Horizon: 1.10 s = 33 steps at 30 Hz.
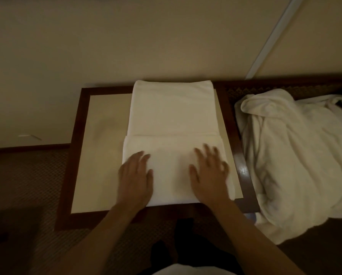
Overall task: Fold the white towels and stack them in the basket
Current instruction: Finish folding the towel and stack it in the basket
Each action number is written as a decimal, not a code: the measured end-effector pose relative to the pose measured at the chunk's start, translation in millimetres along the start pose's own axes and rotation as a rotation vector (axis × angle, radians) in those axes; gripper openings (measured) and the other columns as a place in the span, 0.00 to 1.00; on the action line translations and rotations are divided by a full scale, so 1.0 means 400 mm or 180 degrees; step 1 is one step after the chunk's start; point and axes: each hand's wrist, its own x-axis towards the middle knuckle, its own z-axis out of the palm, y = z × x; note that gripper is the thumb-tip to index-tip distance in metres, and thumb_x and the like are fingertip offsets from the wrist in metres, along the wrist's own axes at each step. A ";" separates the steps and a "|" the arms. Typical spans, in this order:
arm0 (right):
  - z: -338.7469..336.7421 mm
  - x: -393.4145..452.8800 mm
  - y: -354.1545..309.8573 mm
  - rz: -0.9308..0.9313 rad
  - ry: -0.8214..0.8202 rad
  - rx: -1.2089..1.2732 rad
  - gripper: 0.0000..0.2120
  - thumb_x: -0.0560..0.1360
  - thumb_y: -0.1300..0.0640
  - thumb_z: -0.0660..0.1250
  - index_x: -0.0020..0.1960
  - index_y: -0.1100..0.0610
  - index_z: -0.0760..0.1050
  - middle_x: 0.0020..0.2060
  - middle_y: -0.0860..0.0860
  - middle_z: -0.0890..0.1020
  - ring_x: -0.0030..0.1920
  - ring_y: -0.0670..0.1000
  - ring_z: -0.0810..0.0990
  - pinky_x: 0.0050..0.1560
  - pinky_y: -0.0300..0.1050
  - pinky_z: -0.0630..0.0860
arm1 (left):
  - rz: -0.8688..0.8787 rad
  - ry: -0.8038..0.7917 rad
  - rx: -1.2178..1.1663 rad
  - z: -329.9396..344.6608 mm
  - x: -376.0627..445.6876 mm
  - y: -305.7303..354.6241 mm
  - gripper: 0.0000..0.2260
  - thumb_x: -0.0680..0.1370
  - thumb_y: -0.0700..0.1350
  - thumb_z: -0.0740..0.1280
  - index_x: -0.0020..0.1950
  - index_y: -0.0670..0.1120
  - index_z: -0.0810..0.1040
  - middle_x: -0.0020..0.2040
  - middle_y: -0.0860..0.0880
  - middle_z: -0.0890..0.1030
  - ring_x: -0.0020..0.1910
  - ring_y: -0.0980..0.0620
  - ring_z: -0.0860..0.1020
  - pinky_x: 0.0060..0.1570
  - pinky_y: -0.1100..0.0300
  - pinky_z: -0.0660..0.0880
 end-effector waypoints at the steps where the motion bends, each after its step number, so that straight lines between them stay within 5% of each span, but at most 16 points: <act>1: 0.026 0.012 -0.023 -0.0398 -0.0251 -0.0049 0.28 0.82 0.43 0.47 0.81 0.47 0.54 0.82 0.49 0.51 0.81 0.55 0.45 0.76 0.67 0.50 | 0.0267 -0.0268 0.0101 0.019 0.018 0.022 0.21 0.83 0.51 0.55 0.76 0.48 0.67 0.78 0.46 0.65 0.77 0.45 0.63 0.74 0.43 0.59; 5: 0.079 0.092 -0.013 -0.0583 -0.0676 -0.0361 0.30 0.82 0.38 0.44 0.82 0.44 0.46 0.82 0.46 0.45 0.81 0.54 0.39 0.76 0.70 0.39 | 0.0462 -0.1056 0.0612 0.080 0.103 0.005 0.29 0.82 0.63 0.42 0.82 0.58 0.54 0.83 0.53 0.48 0.82 0.49 0.46 0.77 0.42 0.43; 11: 0.026 0.176 0.153 0.0200 -0.0673 -0.0714 0.30 0.81 0.34 0.38 0.81 0.41 0.38 0.81 0.40 0.39 0.80 0.56 0.35 0.73 0.74 0.36 | -0.0425 -0.1051 0.0874 0.053 0.148 -0.149 0.29 0.82 0.65 0.40 0.81 0.60 0.38 0.83 0.53 0.39 0.82 0.45 0.40 0.77 0.36 0.40; 15: 0.006 0.166 0.183 0.0954 -0.0592 -0.0515 0.33 0.81 0.35 0.37 0.82 0.47 0.39 0.82 0.44 0.40 0.81 0.58 0.37 0.72 0.76 0.40 | -0.1003 -0.1045 0.1036 0.017 0.144 -0.151 0.29 0.83 0.63 0.39 0.82 0.55 0.37 0.83 0.50 0.40 0.81 0.41 0.41 0.76 0.32 0.42; 18: -0.011 0.068 0.177 0.0422 -0.0336 -0.0402 0.35 0.80 0.34 0.39 0.82 0.48 0.41 0.82 0.47 0.39 0.81 0.57 0.38 0.73 0.74 0.40 | -0.0478 -0.0487 0.0624 -0.010 0.077 -0.108 0.28 0.85 0.59 0.46 0.83 0.51 0.48 0.83 0.47 0.44 0.82 0.43 0.44 0.78 0.38 0.45; 20: -0.004 -0.041 0.181 -0.0431 -0.0521 -0.0503 0.35 0.80 0.30 0.40 0.82 0.44 0.43 0.82 0.46 0.41 0.81 0.54 0.38 0.74 0.73 0.42 | 0.0424 -0.0680 0.0320 -0.013 -0.012 -0.099 0.29 0.84 0.62 0.49 0.82 0.52 0.52 0.84 0.50 0.47 0.82 0.47 0.46 0.79 0.42 0.46; 22: 0.005 -0.129 0.210 -0.0675 -0.0736 -0.0740 0.39 0.77 0.24 0.43 0.82 0.40 0.44 0.82 0.43 0.43 0.81 0.54 0.42 0.74 0.75 0.47 | 0.0949 -0.1158 0.0535 -0.005 -0.101 -0.123 0.34 0.81 0.69 0.48 0.83 0.54 0.49 0.83 0.53 0.43 0.82 0.49 0.44 0.79 0.43 0.45; 25: -0.008 -0.175 0.272 -0.0252 -0.0904 -0.0779 0.46 0.70 0.18 0.45 0.80 0.38 0.37 0.80 0.38 0.38 0.81 0.55 0.41 0.72 0.75 0.45 | 0.0616 -0.1465 0.0867 -0.012 -0.172 -0.190 0.43 0.76 0.76 0.49 0.82 0.55 0.36 0.81 0.55 0.33 0.81 0.50 0.35 0.78 0.41 0.39; 29: -0.035 -0.191 0.274 -0.0224 -0.1081 -0.0857 0.53 0.61 0.13 0.42 0.78 0.35 0.30 0.77 0.36 0.31 0.79 0.53 0.30 0.71 0.73 0.34 | 0.0567 -0.1582 0.1098 -0.051 -0.192 -0.223 0.47 0.72 0.80 0.45 0.80 0.55 0.32 0.80 0.57 0.30 0.80 0.49 0.34 0.77 0.39 0.35; 31: -0.030 -0.209 0.266 -0.0226 -0.1200 -0.0853 0.56 0.60 0.14 0.50 0.77 0.35 0.28 0.76 0.36 0.28 0.78 0.52 0.29 0.70 0.69 0.30 | 0.0526 -0.1683 0.1072 -0.057 -0.203 -0.229 0.51 0.70 0.82 0.50 0.80 0.56 0.31 0.80 0.57 0.30 0.79 0.50 0.33 0.76 0.39 0.34; 33: -0.020 -0.254 0.262 -0.0317 -0.1001 -0.0900 0.56 0.65 0.23 0.66 0.79 0.36 0.35 0.79 0.39 0.35 0.80 0.55 0.37 0.72 0.74 0.38 | 0.0575 -0.1577 0.1075 -0.059 -0.240 -0.238 0.53 0.70 0.78 0.60 0.82 0.55 0.38 0.82 0.55 0.36 0.81 0.47 0.42 0.76 0.36 0.39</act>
